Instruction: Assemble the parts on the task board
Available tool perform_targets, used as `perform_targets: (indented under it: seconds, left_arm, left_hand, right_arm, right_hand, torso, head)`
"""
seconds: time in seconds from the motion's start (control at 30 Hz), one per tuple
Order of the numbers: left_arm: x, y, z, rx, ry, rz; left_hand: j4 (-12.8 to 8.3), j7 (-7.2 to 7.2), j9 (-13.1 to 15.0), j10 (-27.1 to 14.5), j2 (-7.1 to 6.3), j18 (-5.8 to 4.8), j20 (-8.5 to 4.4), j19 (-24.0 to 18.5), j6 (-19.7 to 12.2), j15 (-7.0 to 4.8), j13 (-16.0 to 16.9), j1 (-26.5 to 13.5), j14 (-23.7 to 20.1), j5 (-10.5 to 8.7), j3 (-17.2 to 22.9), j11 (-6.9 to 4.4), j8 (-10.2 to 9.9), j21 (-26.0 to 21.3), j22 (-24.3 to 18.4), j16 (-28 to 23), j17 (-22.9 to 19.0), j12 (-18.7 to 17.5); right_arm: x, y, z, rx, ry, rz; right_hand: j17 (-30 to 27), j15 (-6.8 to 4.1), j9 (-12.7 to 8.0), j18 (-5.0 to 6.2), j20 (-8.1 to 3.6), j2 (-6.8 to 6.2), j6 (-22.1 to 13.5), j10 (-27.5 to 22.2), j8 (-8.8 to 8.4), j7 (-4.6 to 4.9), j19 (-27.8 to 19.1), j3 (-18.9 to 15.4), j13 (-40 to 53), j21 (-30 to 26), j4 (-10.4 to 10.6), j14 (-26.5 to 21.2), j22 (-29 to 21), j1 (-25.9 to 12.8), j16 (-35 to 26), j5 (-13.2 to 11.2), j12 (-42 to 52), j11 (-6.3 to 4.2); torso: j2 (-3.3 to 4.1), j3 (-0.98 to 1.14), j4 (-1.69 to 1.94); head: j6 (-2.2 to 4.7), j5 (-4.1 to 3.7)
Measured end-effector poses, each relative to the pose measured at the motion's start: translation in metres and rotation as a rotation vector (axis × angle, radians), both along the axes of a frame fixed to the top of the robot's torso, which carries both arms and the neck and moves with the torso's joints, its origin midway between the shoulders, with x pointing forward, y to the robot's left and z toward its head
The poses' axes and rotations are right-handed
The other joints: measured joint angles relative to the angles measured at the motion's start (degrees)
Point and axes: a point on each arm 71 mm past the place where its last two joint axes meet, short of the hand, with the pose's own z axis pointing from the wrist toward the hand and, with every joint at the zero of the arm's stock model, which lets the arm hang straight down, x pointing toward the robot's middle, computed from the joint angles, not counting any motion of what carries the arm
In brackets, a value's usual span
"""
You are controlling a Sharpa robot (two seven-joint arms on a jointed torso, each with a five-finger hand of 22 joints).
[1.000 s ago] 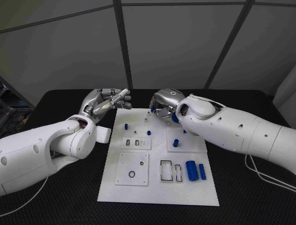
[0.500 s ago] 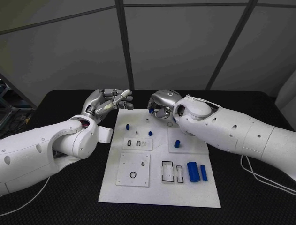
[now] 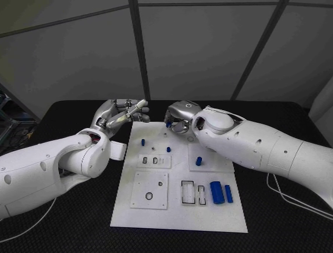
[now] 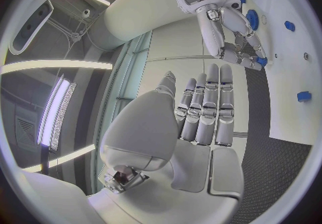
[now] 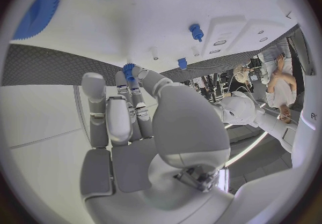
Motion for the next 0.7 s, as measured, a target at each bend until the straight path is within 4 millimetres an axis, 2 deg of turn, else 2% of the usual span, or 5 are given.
perform_targets:
  seconds: [0.33,0.5,0.57,0.63,0.7]
  left_arm:
    - [0.0004,-0.0001,0.0002,0.000,-0.001,0.000]
    - [0.0006,-0.0002,0.0004,0.000,-0.001,0.000]
    - [0.0006,-0.0001,0.0004,0.000,-0.001,0.000]
    - [0.0007,-0.0001,0.0004,0.000,-0.001,0.000]
    - [0.0007,-0.0001,0.0005,0.000,-0.001,0.000]
  left_hand:
    - [0.0,0.00,0.0,0.0,0.00,0.00,0.00,0.0,0.0,0.00,0.0,0.0,0.0,0.00,0.0,0.00,0.0,0.0,0.0,0.0,0.0,0.0]
    - [0.0,0.00,0.0,0.0,0.00,0.00,0.00,0.0,0.0,0.00,0.0,0.0,0.0,0.00,0.0,0.00,0.0,0.0,0.0,0.0,0.0,-0.1]
    - [0.0,0.00,0.0,0.0,0.00,0.00,0.00,0.0,0.0,0.00,0.0,0.0,0.0,0.00,0.0,0.00,0.0,0.0,0.0,0.0,0.1,-0.3]
    - [0.0,0.00,0.0,0.0,0.00,0.00,0.00,0.0,0.0,0.00,0.0,0.0,0.0,0.00,0.0,0.00,0.0,0.0,0.0,0.0,0.1,-0.3]
    - [0.0,0.00,0.0,0.0,0.00,0.00,0.00,0.0,0.0,0.00,0.0,0.0,0.0,0.00,0.0,0.00,0.0,0.0,0.0,0.0,0.1,-0.3]
  right_arm:
    - [0.0018,0.0017,-0.0029,-0.036,0.020,-0.007]
    - [0.0026,0.0021,-0.0033,-0.047,0.024,-0.009]
    - [0.0030,0.0019,-0.0038,-0.052,0.027,-0.011]
    - [0.0036,0.0010,-0.0050,-0.057,0.030,-0.015]
    - [0.0040,0.0003,-0.0060,-0.060,0.031,-0.017]
  right_hand:
    - [-0.1,0.00,-0.3,0.00,0.21,-0.37,-0.3,-0.7,-0.21,0.11,-0.2,0.1,0.0,0.2,0.1,0.0,0.0,-0.4,0.0,0.0,0.0,-0.08]
    - [-0.2,0.07,-0.3,0.00,0.43,-0.73,-1.3,-1.8,-0.22,0.29,-0.4,0.5,0.0,0.2,0.5,0.1,0.0,-0.7,0.0,-0.6,0.0,0.31]
    - [-0.2,0.59,-0.4,0.00,0.66,-1.30,-2.7,-2.9,-0.20,0.58,-0.7,0.5,-0.1,0.2,0.5,0.0,-0.1,-1.3,0.1,-1.2,0.1,0.46]
    - [-0.6,1.05,-0.7,0.00,1.35,-2.11,-5.9,-6.0,-0.19,0.74,-1.8,0.1,-0.3,-0.4,1.0,0.0,-1.8,-2.1,0.2,-2.7,0.1,0.92]
    - [-3.1,1.47,-0.9,0.01,1.77,-2.86,-10.0,-10.2,-0.18,0.41,-4.3,-0.7,-0.3,-2.7,1.5,0.1,-5.5,-2.1,-0.9,-4.0,0.1,1.54]
  torso:
    - [0.02,0.01,0.01]
    - [0.02,0.02,0.01]
    - [0.02,0.02,0.01]
    - [0.02,0.02,-0.01]
    - [0.02,0.02,-0.04]
  head:
    - [-0.24,0.01]
    - [-0.34,0.13]
    - [-0.31,0.16]
    - [-0.27,0.19]
    - [-0.19,0.20]
